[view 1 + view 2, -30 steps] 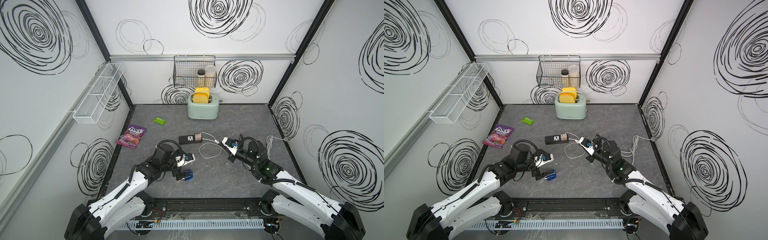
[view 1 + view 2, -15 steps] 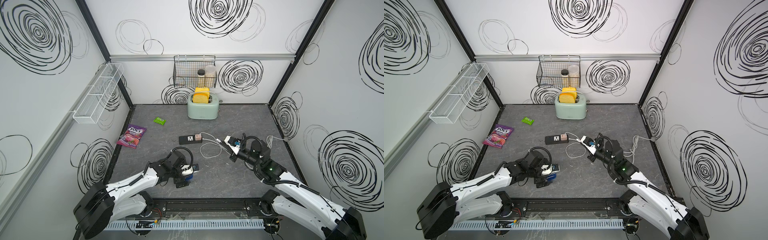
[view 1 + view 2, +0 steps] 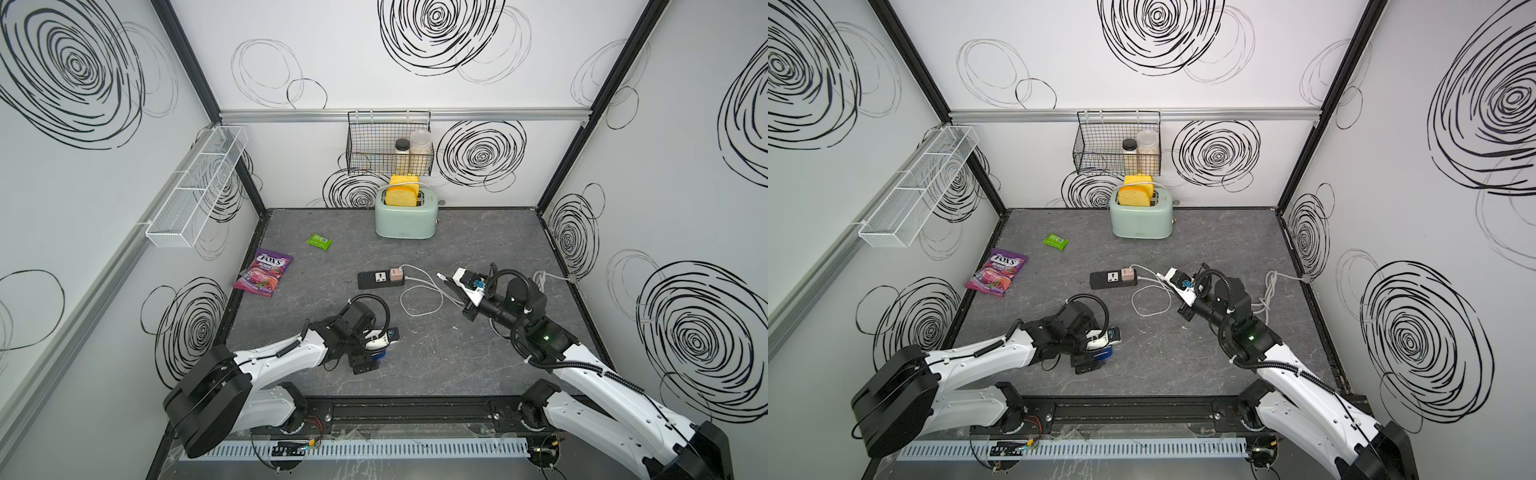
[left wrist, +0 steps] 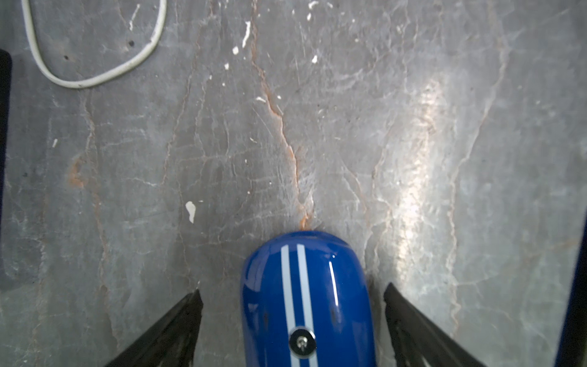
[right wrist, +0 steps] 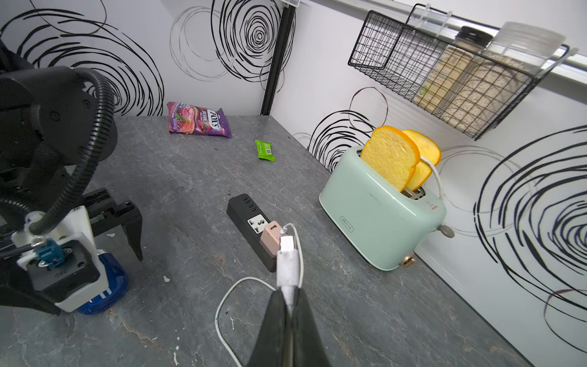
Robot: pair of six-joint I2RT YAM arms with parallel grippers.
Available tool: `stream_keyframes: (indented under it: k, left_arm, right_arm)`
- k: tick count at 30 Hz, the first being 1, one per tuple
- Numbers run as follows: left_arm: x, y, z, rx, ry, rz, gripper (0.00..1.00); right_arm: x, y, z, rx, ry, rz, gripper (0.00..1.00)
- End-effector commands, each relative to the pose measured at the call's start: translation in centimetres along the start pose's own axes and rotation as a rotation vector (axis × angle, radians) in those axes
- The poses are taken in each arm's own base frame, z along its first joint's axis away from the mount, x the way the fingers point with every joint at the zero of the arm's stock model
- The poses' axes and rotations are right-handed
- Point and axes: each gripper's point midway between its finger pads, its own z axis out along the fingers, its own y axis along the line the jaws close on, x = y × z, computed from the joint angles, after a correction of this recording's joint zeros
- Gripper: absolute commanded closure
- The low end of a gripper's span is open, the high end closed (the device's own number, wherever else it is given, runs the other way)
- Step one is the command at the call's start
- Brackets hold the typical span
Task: Charge the electric shaver
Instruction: Move the electric shaver to the center of the board.
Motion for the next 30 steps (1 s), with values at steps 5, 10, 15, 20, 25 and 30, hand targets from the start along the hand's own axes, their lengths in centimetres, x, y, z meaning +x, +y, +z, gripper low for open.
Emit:
stream_keyframes:
  k: [5, 10, 15, 20, 25, 30]
  left_arm:
    - [0.6, 0.1, 0.4, 0.019, 0.044, 0.006, 0.12]
    - [0.9, -0.1, 0.9, 0.057, 0.079, -0.005, 0.22]
    - [0.7, 0.1, 1.2, 0.079, 0.086, -0.025, 0.42]
    - [-0.9, 1.1, 0.8, 0.048, 0.04, -0.038, 0.52]
    - [-4.9, 2.5, 0.2, 0.012, -0.048, -0.109, 0.53]
    - [-8.0, 2.2, 1.2, 0.02, -0.076, -0.135, 0.52]
  right_arm:
    - [-1.8, -0.8, -0.7, 0.009, -0.035, -0.022, 1.0]
    - [-1.8, -0.6, -0.8, 0.002, -0.04, -0.021, 1.0]
    - [-2.2, -0.8, -1.3, 0.016, -0.053, -0.027, 1.0]
    - [-2.0, -1.3, -1.6, 0.047, -0.053, -0.024, 1.0]
    - [-1.9, -1.6, -1.6, 0.058, -0.05, -0.015, 1.0]
    - [-2.1, -1.6, -1.7, 0.056, -0.057, -0.015, 1.0]
